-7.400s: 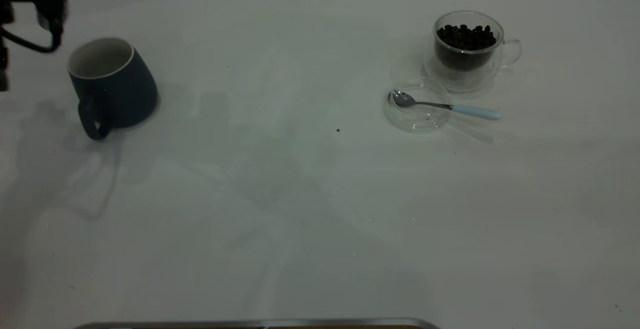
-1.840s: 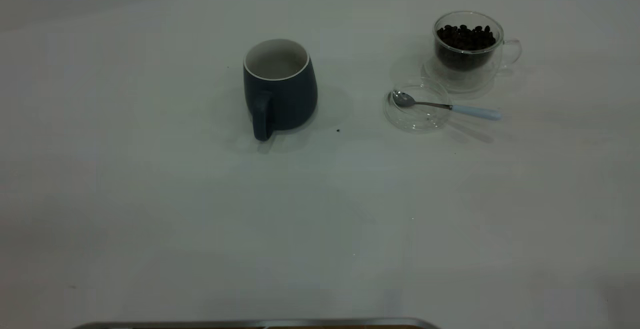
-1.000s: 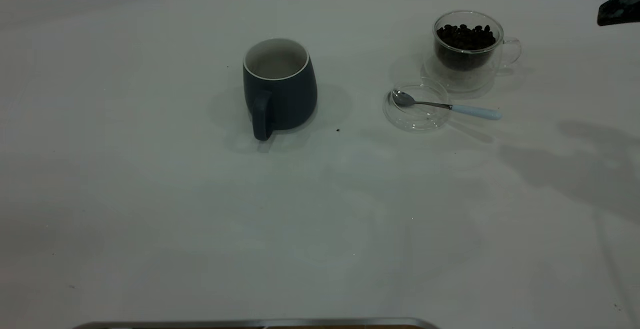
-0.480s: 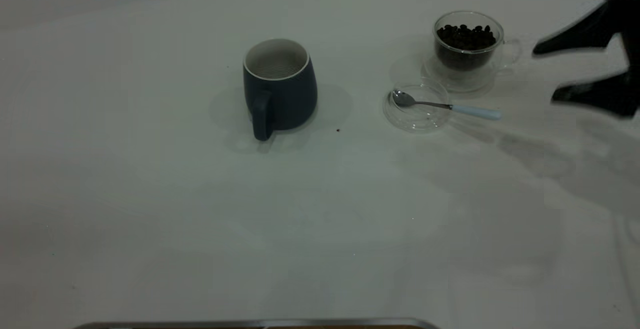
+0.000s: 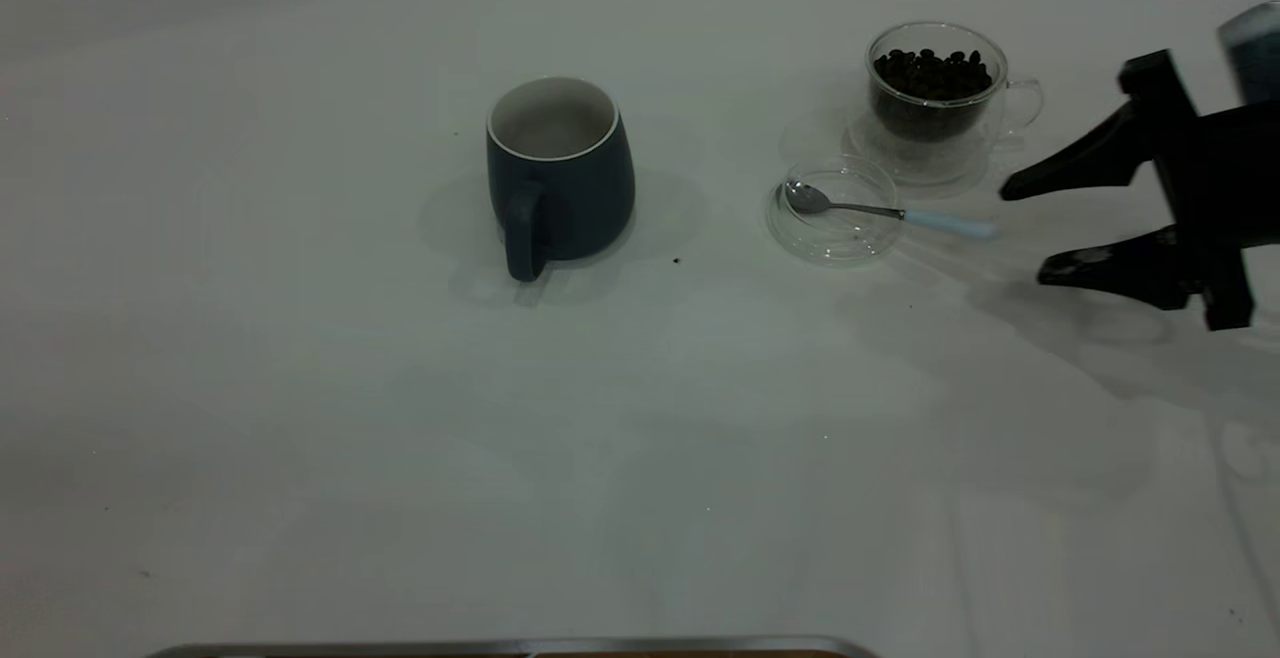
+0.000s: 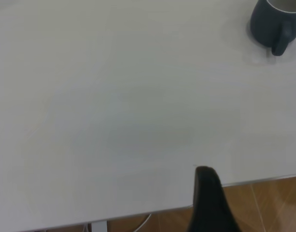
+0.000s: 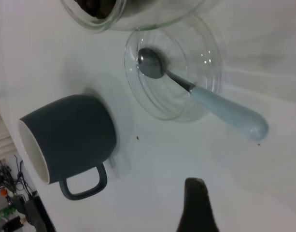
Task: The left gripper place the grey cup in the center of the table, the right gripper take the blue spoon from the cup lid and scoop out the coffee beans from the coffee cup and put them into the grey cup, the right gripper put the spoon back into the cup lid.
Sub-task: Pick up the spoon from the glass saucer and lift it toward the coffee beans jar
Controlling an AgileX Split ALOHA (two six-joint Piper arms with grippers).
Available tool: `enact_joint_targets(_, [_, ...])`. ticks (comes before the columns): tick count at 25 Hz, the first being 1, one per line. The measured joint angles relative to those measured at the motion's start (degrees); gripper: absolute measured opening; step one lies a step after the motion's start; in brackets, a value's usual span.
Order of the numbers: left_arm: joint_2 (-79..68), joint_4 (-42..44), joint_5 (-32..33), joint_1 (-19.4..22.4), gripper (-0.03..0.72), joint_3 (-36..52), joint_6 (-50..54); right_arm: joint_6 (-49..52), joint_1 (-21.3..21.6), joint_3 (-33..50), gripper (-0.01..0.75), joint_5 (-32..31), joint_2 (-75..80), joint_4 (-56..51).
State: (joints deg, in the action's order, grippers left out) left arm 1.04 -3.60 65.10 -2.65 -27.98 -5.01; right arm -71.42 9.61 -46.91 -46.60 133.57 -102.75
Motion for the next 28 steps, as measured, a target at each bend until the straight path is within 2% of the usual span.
enact_joint_targets(9, [0.0, 0.0, 0.0, 0.0, 0.532, 0.0, 0.0, 3.0, -4.5, -7.2, 0.588, 0.4, 5.1, 0.0])
enact_joint_targets(28, [0.0, 0.0, 0.0, 0.0, 0.532, 0.0, 0.0, 3.4, -5.0, -12.6, 0.570, 2.2, 6.6, 0.0])
